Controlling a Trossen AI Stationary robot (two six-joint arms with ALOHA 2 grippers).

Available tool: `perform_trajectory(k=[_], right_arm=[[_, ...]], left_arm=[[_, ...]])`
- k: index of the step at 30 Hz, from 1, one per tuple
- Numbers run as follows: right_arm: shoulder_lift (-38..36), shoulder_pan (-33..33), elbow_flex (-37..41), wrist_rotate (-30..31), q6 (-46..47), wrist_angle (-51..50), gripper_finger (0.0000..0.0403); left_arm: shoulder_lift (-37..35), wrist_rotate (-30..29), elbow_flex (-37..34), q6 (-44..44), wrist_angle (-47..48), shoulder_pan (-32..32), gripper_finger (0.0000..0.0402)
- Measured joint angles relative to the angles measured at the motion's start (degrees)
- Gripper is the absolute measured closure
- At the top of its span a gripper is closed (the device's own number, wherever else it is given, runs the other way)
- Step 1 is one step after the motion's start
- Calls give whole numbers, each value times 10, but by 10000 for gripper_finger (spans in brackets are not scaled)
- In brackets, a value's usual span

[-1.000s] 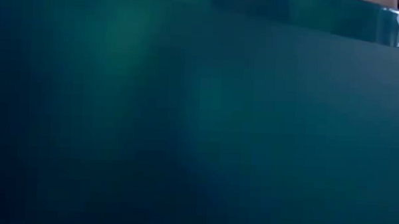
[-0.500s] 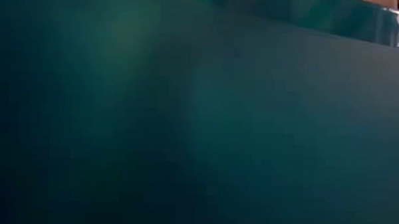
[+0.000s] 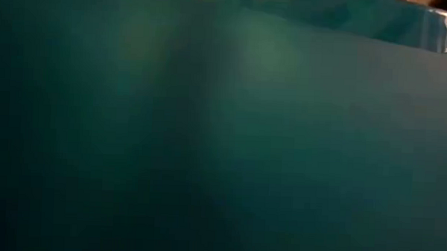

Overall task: Pick & Place food coloring
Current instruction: Put the small blue food coloring bottle into the blue bin

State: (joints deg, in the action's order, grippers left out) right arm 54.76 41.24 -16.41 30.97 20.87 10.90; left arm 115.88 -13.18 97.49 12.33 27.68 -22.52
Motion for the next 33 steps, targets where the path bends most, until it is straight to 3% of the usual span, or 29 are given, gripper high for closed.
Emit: perform_trajectory(k=[3,7,11,15,23,33], right_arm=[[-2,-9,-67,-30,147,-149,242],[6,-14,-143,-92,371,-349,242],[19,-14,-165,-129,533,-436,242],[29,-14,-153,-161,531,-441,242],[29,-14,-146,-161,475,-426,242],[36,-14,-146,-162,501,-409,233]], left_arm=[[-35,-1,-7,-28,3,6,321],[-79,-6,-68,-48,-47,14,322],[-127,-4,-171,-47,-149,21,320],[-181,-8,-300,-47,-301,21,318],[-285,-45,-500,-58,-539,2,322],[-321,-147,-621,-74,-699,-32,319]])
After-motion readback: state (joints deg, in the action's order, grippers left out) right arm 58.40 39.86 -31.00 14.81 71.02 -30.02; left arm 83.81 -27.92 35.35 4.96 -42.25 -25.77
